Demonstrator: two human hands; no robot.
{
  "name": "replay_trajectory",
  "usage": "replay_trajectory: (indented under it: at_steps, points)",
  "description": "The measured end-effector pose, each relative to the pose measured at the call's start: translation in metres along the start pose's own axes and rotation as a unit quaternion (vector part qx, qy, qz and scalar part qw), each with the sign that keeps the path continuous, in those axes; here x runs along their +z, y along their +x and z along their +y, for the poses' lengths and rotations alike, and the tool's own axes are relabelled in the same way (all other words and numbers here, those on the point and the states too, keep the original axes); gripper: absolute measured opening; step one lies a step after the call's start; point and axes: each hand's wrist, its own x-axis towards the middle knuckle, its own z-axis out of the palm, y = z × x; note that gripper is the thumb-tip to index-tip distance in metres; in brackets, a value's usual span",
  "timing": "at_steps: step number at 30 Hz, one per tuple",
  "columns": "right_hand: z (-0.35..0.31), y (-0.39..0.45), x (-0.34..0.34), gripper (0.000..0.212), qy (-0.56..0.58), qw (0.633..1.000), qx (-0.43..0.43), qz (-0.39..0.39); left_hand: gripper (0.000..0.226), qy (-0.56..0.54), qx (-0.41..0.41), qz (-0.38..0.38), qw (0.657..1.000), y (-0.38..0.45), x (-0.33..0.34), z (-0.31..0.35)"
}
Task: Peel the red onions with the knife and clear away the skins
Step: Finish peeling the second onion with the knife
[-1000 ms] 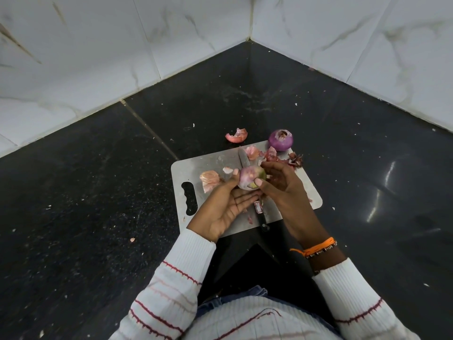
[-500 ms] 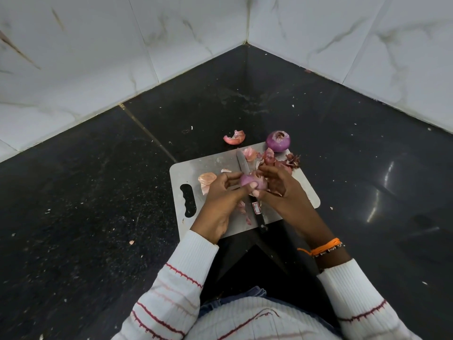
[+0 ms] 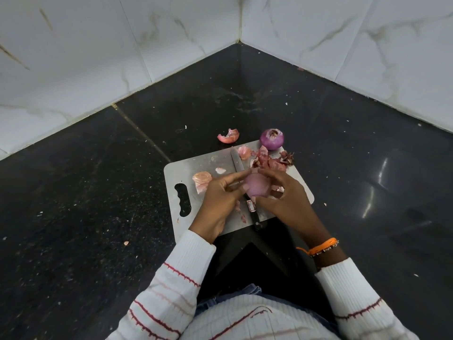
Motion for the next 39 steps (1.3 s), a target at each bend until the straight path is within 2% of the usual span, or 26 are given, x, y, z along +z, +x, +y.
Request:
replay_trajectory:
  at_steps: [3, 8, 11, 14, 16, 18, 20, 22, 25, 29, 34, 36, 39]
  points:
    - [0.002, 0.000, -0.001, 0.052, -0.019, 1.000, 0.003, 0.022, 0.035, 0.010, 0.008, -0.008, 1.000, -0.002, 0.005, 0.000]
    - [0.017, 0.002, -0.015, 0.052, -0.124, 0.984, 0.004, 0.125, 0.027, 0.061, 0.013, 0.005, 0.998, -0.002, 0.005, 0.000]
    - [0.034, 0.002, -0.026, 0.053, -0.191, 0.963, 0.051, 0.182, 0.023, 0.093, 0.023, 0.003, 0.995, -0.001, 0.002, -0.001]
    - [0.045, 0.000, -0.031, 0.057, -0.245, 0.947, 0.103, 0.180, 0.016, 0.163, 0.034, 0.021, 0.986, -0.001, 0.002, -0.005]
    - [0.043, -0.001, -0.032, 0.065, -0.278, 0.938, 0.138, 0.155, 0.012, 0.301, 0.047, 0.055, 0.951, 0.000, 0.001, -0.008]
    - [0.036, 0.001, -0.029, 0.066, -0.286, 0.939, 0.111, 0.153, 0.035, 0.444, 0.034, 0.079, 0.892, -0.002, 0.003, -0.012]
    - [0.025, 0.007, -0.024, 0.051, -0.298, 0.941, 0.035, 0.158, 0.049, 0.519, 0.012, 0.073, 0.852, -0.004, 0.011, -0.015]
    - [0.013, 0.015, -0.017, 0.039, -0.314, 0.940, -0.004, 0.135, 0.051, 0.548, 0.005, 0.064, 0.834, -0.006, 0.020, -0.019]
    - [-0.003, 0.040, -0.012, 0.026, -0.344, 0.937, 0.019, 0.059, 0.037, 0.541, 0.002, 0.051, 0.840, -0.005, 0.024, -0.023]
    - [0.001, 0.076, -0.007, 0.033, -0.397, 0.909, 0.116, -0.045, 0.025, 0.509, -0.011, 0.054, 0.859, -0.005, 0.019, -0.019]
    - [-0.001, 0.073, 0.015, 0.035, -0.467, 0.873, 0.087, -0.110, 0.026, 0.437, 0.016, 0.094, 0.894, -0.008, 0.003, -0.004]
    - [-0.004, 0.068, 0.027, 0.040, -0.433, 0.888, 0.066, -0.138, 0.023, 0.402, 0.032, 0.125, 0.906, -0.011, -0.006, 0.005]
    - [-0.006, 0.060, 0.047, 0.045, -0.295, 0.937, -0.003, -0.187, 0.018, 0.368, 0.045, 0.174, 0.912, -0.013, -0.020, 0.016]
